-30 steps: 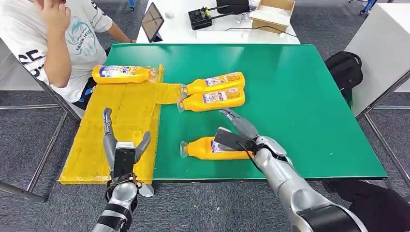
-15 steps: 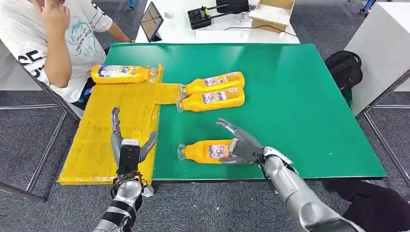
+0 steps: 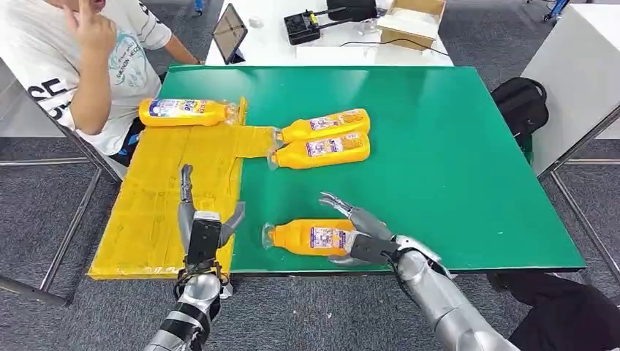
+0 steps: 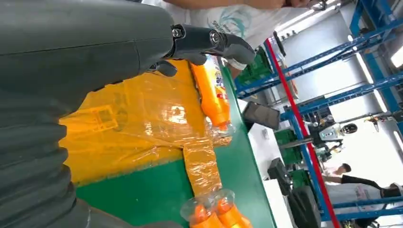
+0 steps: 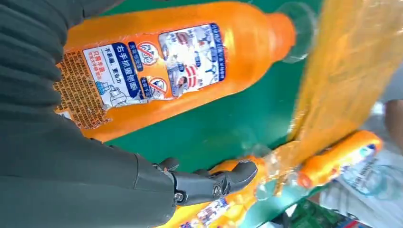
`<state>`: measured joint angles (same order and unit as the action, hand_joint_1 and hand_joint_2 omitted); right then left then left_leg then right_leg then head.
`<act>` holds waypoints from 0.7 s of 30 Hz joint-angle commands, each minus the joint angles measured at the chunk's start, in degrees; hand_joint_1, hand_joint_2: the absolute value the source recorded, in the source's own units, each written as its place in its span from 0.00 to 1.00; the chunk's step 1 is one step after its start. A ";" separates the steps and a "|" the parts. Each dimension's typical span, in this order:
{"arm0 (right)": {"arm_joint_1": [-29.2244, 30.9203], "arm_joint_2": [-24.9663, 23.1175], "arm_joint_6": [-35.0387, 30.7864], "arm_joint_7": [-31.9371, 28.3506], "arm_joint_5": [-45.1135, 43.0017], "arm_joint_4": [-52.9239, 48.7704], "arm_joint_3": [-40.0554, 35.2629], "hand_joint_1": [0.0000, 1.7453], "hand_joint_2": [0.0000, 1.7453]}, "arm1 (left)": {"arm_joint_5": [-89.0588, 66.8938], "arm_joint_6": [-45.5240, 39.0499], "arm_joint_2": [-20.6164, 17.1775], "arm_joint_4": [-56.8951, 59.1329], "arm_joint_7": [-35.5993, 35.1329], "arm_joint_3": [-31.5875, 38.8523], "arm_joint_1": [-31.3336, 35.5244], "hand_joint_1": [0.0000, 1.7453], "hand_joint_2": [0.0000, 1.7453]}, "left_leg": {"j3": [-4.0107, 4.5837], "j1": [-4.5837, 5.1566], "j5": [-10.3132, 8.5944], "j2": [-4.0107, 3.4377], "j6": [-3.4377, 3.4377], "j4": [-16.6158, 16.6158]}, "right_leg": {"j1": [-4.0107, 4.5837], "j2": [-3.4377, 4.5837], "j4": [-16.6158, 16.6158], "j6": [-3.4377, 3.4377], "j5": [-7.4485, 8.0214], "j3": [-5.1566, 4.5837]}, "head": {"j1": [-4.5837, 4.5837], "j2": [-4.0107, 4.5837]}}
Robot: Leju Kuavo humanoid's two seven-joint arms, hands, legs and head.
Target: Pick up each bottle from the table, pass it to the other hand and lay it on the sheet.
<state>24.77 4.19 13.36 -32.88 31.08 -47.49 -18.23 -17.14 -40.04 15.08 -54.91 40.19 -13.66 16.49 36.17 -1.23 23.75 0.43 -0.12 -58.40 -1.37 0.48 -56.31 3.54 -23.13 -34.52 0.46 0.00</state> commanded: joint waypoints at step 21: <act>7.36 2.50 -8.92 10.23 9.26 19.27 -9.05 0.00 1.00 | 4.78 0.72 -1.48 5.72 -0.19 -2.63 1.97 0.00 1.00 | -0.35 -0.01 -0.03 0.15 0.10 0.13 | 0.06 -0.21 0.18 -0.18 -0.02 0.46 | 0.00 0.00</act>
<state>30.58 4.98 3.91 -24.70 38.93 -39.41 -22.84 -13.51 -40.04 15.06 -53.66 40.19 -14.45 16.44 35.98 -1.23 23.74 0.46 -0.10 -58.40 -1.37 0.47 -56.27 3.54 -23.13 -34.31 0.46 0.00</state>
